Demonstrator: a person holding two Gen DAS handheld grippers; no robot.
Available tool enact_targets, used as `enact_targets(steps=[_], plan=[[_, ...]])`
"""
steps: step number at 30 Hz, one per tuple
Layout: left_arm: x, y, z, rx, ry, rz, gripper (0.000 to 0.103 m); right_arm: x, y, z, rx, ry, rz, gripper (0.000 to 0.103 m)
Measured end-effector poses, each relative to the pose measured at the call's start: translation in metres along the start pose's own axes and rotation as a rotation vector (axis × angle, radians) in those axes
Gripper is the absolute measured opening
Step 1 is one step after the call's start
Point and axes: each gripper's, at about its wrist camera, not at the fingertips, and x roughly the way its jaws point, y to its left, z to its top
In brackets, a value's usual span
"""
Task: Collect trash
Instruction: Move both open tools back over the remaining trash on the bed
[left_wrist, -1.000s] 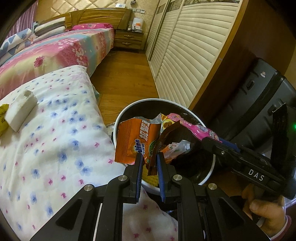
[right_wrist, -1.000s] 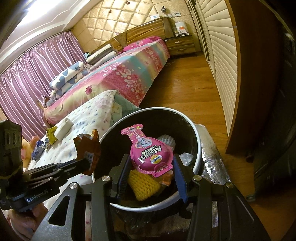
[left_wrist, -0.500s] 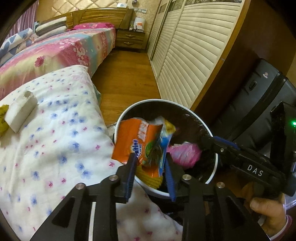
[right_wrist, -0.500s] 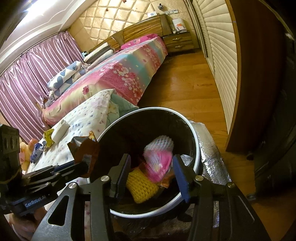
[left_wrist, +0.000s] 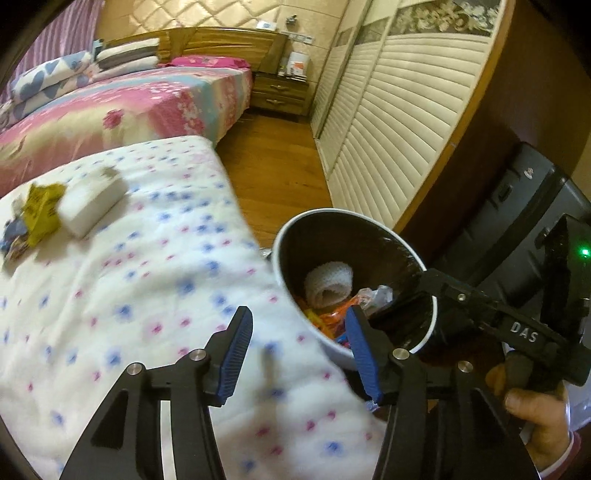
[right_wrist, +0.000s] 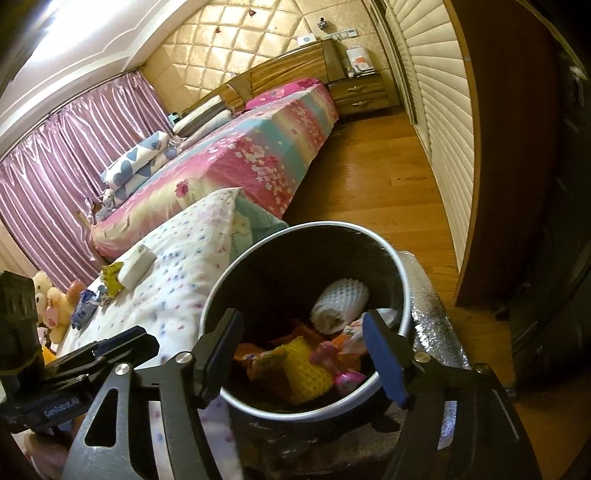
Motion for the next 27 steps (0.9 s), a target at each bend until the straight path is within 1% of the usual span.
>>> enact_targets(steps=[1, 9, 16, 21, 27], plan=[[-0.003, 0.005, -0.003, -0.011, -0.001, 0.006, 0.052, 0.0, 0.004, -0.001, -0.005, -0.001, 0.005, 0.076], [-0.034, 0.041, -0.023, -0.082, -0.022, 0.072, 0.052, 0.006, 0.04, -0.011, -0.04, 0.02, 0.063, 0.084], [-0.064, 0.081, -0.039, -0.167, -0.046, 0.14, 0.053, 0.02, 0.081, -0.021, -0.092, 0.05, 0.12, 0.085], [-0.083, 0.11, -0.046, -0.218, -0.066, 0.176, 0.053, 0.031, 0.11, -0.026, -0.135, 0.07, 0.156, 0.085], [-0.104, 0.14, -0.055, -0.269, -0.091, 0.224, 0.053, 0.044, 0.134, -0.029, -0.165, 0.096, 0.185, 0.085]])
